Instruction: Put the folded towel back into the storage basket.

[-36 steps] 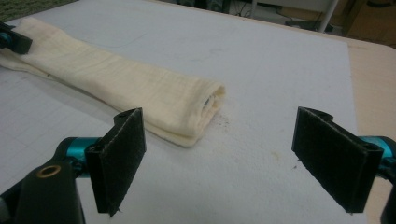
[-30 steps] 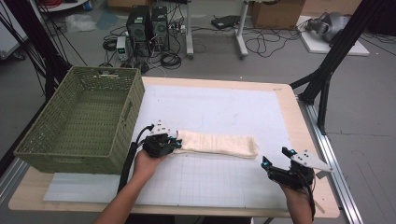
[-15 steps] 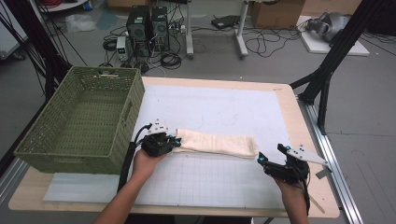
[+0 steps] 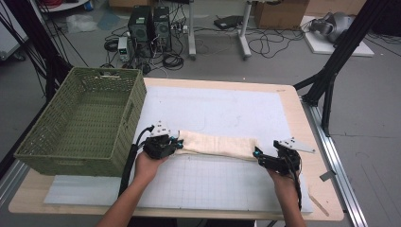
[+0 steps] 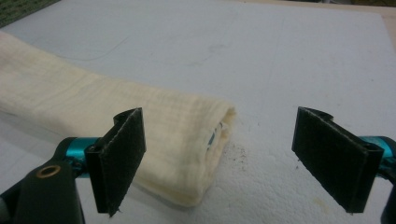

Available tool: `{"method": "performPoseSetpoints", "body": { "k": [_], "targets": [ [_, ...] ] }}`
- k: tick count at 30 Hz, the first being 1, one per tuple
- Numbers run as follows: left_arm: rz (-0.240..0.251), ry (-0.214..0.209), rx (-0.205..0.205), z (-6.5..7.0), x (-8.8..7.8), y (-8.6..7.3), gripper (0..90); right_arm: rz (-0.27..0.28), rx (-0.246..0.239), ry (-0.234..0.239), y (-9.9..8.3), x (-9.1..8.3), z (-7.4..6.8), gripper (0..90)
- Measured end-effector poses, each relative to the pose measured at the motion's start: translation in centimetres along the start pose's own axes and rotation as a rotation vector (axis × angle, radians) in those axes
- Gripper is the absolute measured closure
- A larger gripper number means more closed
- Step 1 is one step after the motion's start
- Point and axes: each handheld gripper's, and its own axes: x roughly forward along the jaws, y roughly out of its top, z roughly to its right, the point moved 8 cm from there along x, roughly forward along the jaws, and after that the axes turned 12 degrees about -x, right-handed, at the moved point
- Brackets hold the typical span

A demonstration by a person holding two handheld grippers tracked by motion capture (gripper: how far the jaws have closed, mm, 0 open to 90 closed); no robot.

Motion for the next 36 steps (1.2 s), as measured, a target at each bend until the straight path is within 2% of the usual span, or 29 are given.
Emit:
{"method": "performPoseSetpoints", "body": {
  "k": [2,4,7,8,9,10,13,15,17,21,25,27,31,32,33,34,35,36],
  "targets": [
    [0.001,-0.001,0.001,0.0,0.0,0.0,81.9,-0.001,0.014,0.022,-0.2,0.1,0.0,16.0],
    [-0.001,0.0,-0.001,0.0,0.0,0.0,81.9,-0.01,0.007,0.022,-0.4,0.2,-0.1,16.0],
    [0.0,-0.001,0.0,0.1,0.0,-0.1,81.7,-0.061,-0.039,0.023,-1.1,0.9,-0.5,17.5],
    [0.003,-0.002,0.001,0.1,-0.1,0.0,81.7,-0.061,-0.039,0.023,-1.1,0.9,-0.5,17.5],
    [0.002,0.001,0.003,0.1,-0.1,0.0,81.6,-0.094,-0.054,0.011,-1.6,1.3,-0.6,19.2],
    [0.005,0.001,0.0,0.1,-0.1,0.0,81.6,-0.094,-0.054,0.011,-1.6,1.3,-0.6,19.2],
    [0.01,0.002,-0.007,-0.1,-0.2,-0.2,81.6,-0.151,-0.066,0.005,-2.4,1.8,-0.8,20.1],
    [0.006,0.005,-0.014,-0.2,-0.1,-0.5,81.6,-0.159,-0.074,0.005,-2.5,1.9,-0.8,23.4],
    [0.003,0.004,-0.016,-0.3,-0.1,-0.5,81.6,-0.191,-0.08,0.016,-2.8,2.1,-1.0,29.2],
    [0.014,0.005,-0.025,-0.3,-0.3,-0.4,81.7,-0.196,-0.107,0.016,-2.8,2.1,-1.3,34.2],
    [0.003,0.008,-0.012,-0.3,-0.4,-0.6,81.7,-0.203,-0.079,0.029,-2.9,2.0,-1.2,38.1],
    [0.002,0.01,-0.012,-0.3,-0.4,-0.7,81.8,-0.199,-0.076,0.052,-2.9,1.9,-1.4,43.3],
    [-0.004,0.013,-0.006,-0.4,-0.4,-0.8,81.8,-0.196,-0.077,0.062,-2.9,1.9,-1.4,47.1],
    [-0.008,0.016,-0.001,-0.4,-0.4,-0.9,81.8,-0.195,-0.085,0.067,-2.9,1.9,-1.5,50.8],
    [-0.011,0.019,0.001,-0.4,-0.3,-1.1,81.8,-0.188,-0.103,0.087,-2.9,1.8,-1.8,60.4],
    [-0.011,0.022,0.002,-0.4,-0.2,-1.2,81.8,-0.186,-0.118,0.097,-2.8,1.8,-2.0,62.9],
    [-0.021,0.027,0.015,-0.4,-0.2,-1.3,81.9,-0.181,-0.124,0.115,-2.8,1.8,-2.3,69.8],
    [-0.025,0.028,0.021,-0.4,-0.3,-1.3,81.9,-0.181,-0.124,0.115,-2.8,1.8,-2.3,69.8]
  ]
}}
